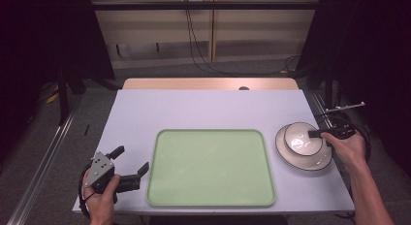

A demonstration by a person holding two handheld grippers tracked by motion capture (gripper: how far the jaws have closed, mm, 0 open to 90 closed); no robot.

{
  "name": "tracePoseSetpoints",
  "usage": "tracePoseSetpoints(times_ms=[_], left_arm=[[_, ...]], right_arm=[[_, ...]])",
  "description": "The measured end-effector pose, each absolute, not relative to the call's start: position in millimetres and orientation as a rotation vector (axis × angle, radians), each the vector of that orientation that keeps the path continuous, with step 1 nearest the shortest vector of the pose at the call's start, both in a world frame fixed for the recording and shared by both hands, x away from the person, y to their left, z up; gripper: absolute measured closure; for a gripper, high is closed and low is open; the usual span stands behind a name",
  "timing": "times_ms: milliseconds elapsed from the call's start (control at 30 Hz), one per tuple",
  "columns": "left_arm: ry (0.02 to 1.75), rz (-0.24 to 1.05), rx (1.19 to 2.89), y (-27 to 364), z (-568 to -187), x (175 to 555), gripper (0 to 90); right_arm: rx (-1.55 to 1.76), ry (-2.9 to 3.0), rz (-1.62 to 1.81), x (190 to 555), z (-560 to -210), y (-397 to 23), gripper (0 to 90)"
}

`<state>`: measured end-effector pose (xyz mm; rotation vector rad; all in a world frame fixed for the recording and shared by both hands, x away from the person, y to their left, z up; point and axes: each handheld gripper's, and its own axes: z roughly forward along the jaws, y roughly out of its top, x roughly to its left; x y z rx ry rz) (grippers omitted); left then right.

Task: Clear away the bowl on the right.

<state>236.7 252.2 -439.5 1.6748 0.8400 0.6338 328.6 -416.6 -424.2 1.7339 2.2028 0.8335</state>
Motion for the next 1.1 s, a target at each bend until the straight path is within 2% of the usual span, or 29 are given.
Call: tracePoseSetpoints(times_ms=[533, 1100], left_arm=[[0.841, 0.632, 1.674, 252, -440, 237, 0.9], [0.842, 0.634, 1.674, 252, -440, 237, 0.9]], right_arm=[[1.674, 2.217, 0.917, 326, -414, -412, 82.9], [1.583, 2.278, 0.961, 329, -402, -387, 82.8]])
